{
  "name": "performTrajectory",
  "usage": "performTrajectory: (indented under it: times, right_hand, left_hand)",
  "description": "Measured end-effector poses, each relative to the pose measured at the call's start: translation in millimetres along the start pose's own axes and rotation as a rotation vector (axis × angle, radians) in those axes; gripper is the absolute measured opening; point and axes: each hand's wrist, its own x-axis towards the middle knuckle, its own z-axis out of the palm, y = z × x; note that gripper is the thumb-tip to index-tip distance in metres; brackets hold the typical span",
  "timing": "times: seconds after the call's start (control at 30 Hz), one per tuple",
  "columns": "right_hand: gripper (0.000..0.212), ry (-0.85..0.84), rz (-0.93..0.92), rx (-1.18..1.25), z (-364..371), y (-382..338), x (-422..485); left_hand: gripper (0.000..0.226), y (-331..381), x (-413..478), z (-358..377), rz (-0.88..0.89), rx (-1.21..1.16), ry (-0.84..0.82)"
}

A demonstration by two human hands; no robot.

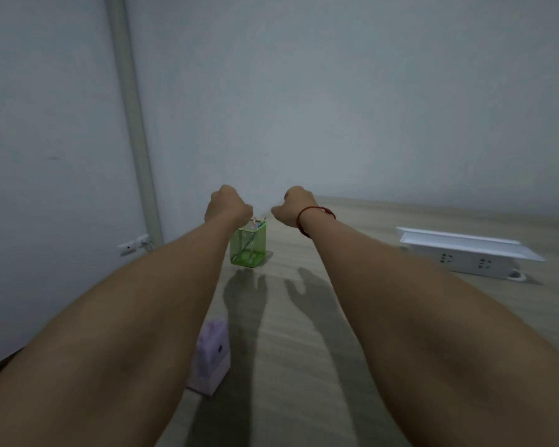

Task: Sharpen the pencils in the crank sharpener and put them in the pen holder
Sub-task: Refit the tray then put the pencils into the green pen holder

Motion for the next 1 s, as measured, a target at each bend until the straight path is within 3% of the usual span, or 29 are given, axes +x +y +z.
performTrajectory:
  times: [0.07,0.13,0.17,0.23,0.3,0.43,0.6,0.7,0.83,1.0]
  right_hand:
    - [0.040,0.035,0.009,-0.002,-29.0,4.3,-27.9]
    - [0.019,0.068,0.024,-0.001,-56.9,12.5,-60.6]
    - [0.018,0.084,0.038,-0.002,-69.9,19.6,-76.6]
    - [0.040,0.104,0.085,-0.015,-93.0,38.8,-110.0]
    - [0.042,0.128,0.129,-0.060,-110.9,64.6,-143.7]
    - [0.023,0.109,0.242,-0.164,-131.6,131.5,-201.2]
    - [0.016,0.058,0.387,-0.250,-131.5,205.7,-258.8]
    - [0.029,0.031,0.414,-0.311,-124.6,234.5,-280.7]
    - [0.021,0.092,0.403,-0.390,-117.8,251.9,-298.0]
    - [0.026,0.188,0.349,-0.458,-122.3,241.1,-302.0]
  left_hand:
    - [0.043,16.9,-27.6,-9.7,0.011,-0.020,-0.004]
    - [0.041,33.9,-62.1,-13.2,0.027,-0.043,-0.036]
    - [0.040,41.6,-80.4,-11.9,0.029,-0.050,-0.060]
    - [0.044,55.9,-120.3,-5.6,0.030,-0.060,-0.118]
    - [0.047,68.9,-161.0,4.3,0.050,-0.046,-0.179]
    - [0.046,87.8,-232.5,34.5,0.066,-0.005,-0.329]
    - [0.027,101.6,-298.2,77.1,0.072,-0.020,-0.546]
    - [0.040,107.4,-326.1,99.4,0.072,0.001,-0.609]
    - [0.062,113.6,-351.8,119.6,0.160,0.159,-0.594]
    - [0.026,124.8,-356.1,127.6,0.210,0.232,-0.533]
